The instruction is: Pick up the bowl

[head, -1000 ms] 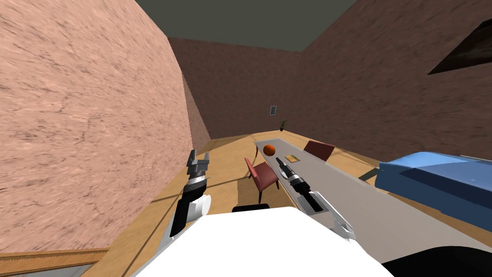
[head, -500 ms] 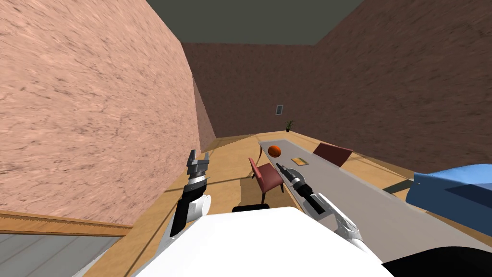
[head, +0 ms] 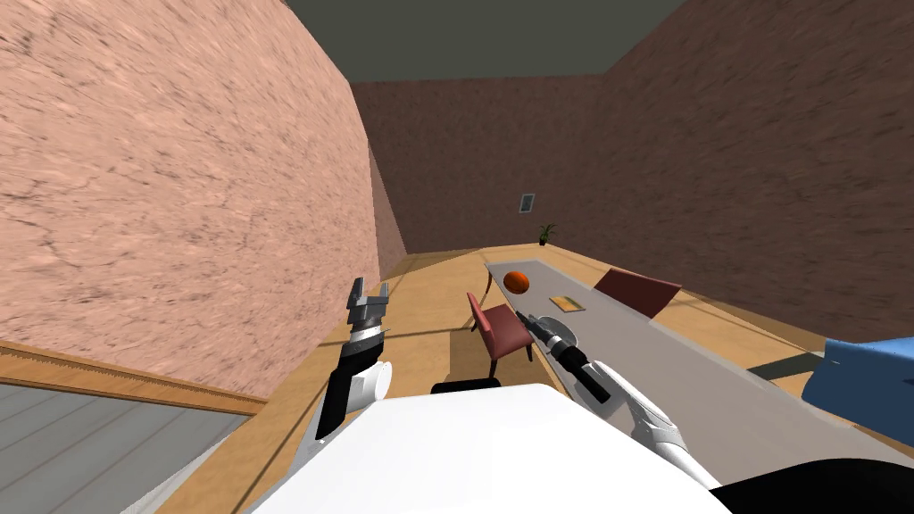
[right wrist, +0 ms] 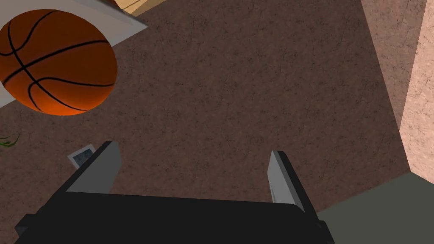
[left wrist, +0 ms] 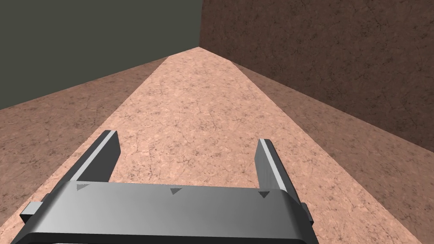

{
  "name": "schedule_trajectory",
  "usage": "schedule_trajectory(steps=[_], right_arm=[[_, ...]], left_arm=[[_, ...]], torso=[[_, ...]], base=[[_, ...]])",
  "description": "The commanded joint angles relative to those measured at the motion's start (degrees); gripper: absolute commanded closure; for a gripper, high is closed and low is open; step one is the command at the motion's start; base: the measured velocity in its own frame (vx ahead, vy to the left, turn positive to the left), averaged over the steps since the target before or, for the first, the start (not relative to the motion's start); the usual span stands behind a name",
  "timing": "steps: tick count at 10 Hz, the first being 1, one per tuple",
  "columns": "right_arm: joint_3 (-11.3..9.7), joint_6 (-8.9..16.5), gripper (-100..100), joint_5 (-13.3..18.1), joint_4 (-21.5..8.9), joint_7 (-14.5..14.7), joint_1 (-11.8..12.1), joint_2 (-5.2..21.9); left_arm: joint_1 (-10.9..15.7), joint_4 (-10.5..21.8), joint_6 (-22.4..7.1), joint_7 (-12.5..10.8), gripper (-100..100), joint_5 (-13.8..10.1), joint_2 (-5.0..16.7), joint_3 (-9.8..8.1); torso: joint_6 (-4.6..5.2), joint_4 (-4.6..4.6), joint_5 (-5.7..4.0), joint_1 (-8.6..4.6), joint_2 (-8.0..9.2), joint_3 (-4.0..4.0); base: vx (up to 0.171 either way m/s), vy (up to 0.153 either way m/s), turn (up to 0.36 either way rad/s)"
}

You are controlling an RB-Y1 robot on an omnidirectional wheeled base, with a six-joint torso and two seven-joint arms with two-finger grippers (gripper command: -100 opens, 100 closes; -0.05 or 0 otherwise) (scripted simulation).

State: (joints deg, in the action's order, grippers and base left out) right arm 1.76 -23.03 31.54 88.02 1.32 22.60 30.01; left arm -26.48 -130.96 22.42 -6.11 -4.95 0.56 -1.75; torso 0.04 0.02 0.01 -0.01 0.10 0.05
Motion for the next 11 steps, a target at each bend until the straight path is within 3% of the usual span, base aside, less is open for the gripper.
schedule_trajectory(steps=[1,4,5,7,8,11], right_arm=[[-0.4,0.1,-100,1.6,-2.4,0.2,-0.1,0.7],[-1.6,-0.4,-100,6.5,-7.3,0.6,-0.5,4.2],[-1.6,-0.4,-100,6.9,-9.1,0.6,-0.5,4.2],[-1.6,-0.4,-100,6.9,-9.5,0.6,-0.5,4.2],[-2.2,-0.6,-100,9.5,-11.8,0.8,-0.7,5.8],[-2.2,-0.6,-100,9.5,-13.1,0.8,-0.7,5.8]], left_arm=[[0.0,0.0,0.0,0.0,0,0.0,0.0,0.0],[0.0,0.0,0.0,0.0,0,0.0,0.0,0.0],[0.0,0.0,0.0,0.0,0,0.0,0.0,0.0],[0.0,0.0,0.0,0.0,0,0.0,0.0,0.0],[0.0,0.0,0.0,0.0,0,0.0,0.0,0.0],[0.0,0.0,0.0,0.0,0,0.0,0.0,0.0]], torso=[[0.0,0.0,0.0,0.0,0.0,0.0],[0.01,0.02,-0.01,-0.01,0.03,0.03],[0.0,0.02,0.0,0.02,0.05,0.04],[0.01,0.01,-0.01,-0.04,0.01,0.01],[0.02,0.01,-0.01,-0.03,-0.01,0.0],[0.01,0.01,-0.02,-0.03,0.02,0.02]], base=[[-0.014,0.006,0.06],[-0.024,0.008,0.106],[-0.013,0.013,0.069],[-0.005,-0.006,0.021],[-0.005,-0.006,0.02],[-0.008,0.002,0.039]])
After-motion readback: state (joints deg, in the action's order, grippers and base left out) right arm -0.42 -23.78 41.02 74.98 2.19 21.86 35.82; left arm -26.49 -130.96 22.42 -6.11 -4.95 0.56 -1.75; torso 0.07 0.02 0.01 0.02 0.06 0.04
